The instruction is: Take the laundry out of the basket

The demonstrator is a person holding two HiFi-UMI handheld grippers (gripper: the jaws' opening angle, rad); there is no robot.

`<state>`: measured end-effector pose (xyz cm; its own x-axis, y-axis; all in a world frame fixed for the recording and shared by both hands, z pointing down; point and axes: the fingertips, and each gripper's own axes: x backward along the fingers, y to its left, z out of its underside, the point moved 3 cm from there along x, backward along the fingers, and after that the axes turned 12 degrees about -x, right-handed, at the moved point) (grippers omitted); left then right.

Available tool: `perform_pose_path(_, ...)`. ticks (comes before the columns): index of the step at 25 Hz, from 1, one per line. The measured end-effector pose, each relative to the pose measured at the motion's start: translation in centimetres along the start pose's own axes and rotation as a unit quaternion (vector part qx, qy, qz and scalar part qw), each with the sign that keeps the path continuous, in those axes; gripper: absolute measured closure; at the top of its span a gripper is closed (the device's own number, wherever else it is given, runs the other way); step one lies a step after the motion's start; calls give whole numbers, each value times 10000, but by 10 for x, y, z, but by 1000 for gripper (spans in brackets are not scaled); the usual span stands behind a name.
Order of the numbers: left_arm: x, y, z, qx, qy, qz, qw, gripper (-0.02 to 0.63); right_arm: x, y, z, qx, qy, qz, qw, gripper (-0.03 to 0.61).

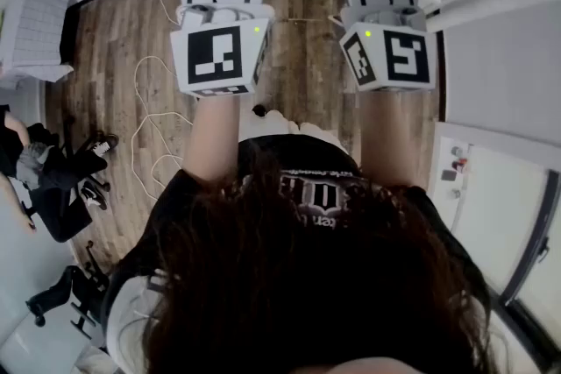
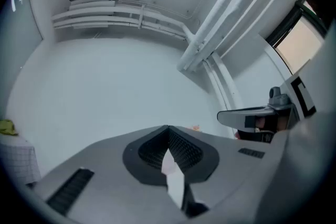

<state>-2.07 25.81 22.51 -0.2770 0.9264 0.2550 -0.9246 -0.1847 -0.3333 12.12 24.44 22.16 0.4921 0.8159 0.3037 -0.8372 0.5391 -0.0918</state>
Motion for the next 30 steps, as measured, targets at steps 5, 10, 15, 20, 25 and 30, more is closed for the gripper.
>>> perform_pose_path(5,-1,-5,1,1,32,8,10000,614,2,-3,-1,-82,-12,-63,9999,552)
perform_pose_path(10,-2,-13,1,-1,93,39,9999,614,6,-9,1,-212,7,-192,9996,551)
perform_pose_path(15,4,-8,5,51,112,-73,9999,614,10,-11,5,-305,75,-261,9992,551)
perform_pose_path(20,-4,-3,18,240,155,107,9995,614,-1,-13,11,-406,100,-400,9983,551)
perform_pose_path(25,-25,11,31,440,103,298,9985,614,-24,-18,15,-353,45,-360,9987,551)
perform_pose_path(30,-62,35,44,271,44,421,9987,614,-65,-24,25,-210,88,-193,9996,551)
